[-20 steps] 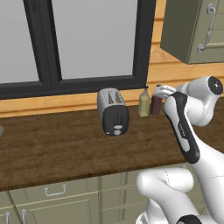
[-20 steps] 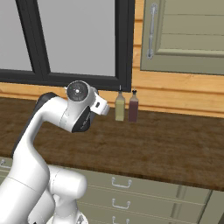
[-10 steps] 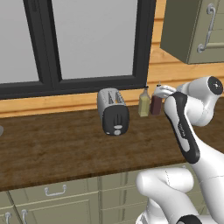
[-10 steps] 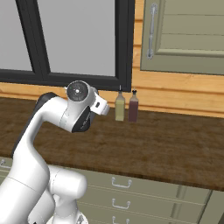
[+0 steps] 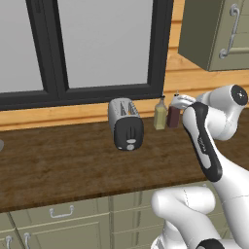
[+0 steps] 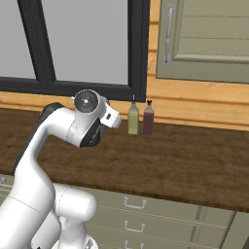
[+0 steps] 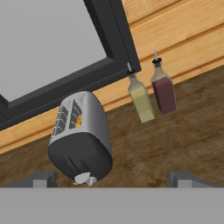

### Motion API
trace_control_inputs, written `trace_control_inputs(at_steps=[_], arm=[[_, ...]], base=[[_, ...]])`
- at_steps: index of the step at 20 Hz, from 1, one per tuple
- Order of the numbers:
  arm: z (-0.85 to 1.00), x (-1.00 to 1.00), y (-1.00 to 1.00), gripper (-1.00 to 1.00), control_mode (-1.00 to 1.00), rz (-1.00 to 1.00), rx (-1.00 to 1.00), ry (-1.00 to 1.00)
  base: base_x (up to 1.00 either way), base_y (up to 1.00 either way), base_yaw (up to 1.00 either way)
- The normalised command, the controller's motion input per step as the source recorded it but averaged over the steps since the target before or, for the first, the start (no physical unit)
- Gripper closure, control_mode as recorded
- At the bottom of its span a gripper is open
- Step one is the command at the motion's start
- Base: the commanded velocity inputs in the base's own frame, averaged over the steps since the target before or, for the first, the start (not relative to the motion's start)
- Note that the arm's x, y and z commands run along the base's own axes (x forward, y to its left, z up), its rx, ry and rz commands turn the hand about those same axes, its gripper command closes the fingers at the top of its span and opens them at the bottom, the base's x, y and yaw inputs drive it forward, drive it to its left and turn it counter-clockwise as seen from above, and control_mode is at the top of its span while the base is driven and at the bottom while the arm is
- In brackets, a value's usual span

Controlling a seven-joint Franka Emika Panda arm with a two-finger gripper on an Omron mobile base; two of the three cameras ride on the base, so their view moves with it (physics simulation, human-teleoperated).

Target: Start the toaster. Once the lever pops up, take the bread to the plate on the dining counter.

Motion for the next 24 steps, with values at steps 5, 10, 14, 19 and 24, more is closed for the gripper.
trace_control_inputs(at_steps=[5, 10, 14, 19, 24], arm=[[0.00, 0.00, 0.00, -1.00, -1.00, 0.00, 0.00, 0.00], [0.00, 0.00, 0.00, -1.00, -1.00, 0.00, 0.00, 0.00], [0.00, 0.00, 0.00, -1.00, -1.00, 0.00, 0.00, 0.00], [0.00, 0.00, 0.00, -1.00, -1.00, 0.00, 0.00, 0.00], [0.00, 0.00, 0.00, -1.00, -1.00, 0.00, 0.00, 0.00]], base=[[0.00, 0.00, 0.00], [0.00, 0.00, 0.00], [0.00, 0.00, 0.00], [0.00, 0.00, 0.00], [0.00, 0.00, 0.00]])
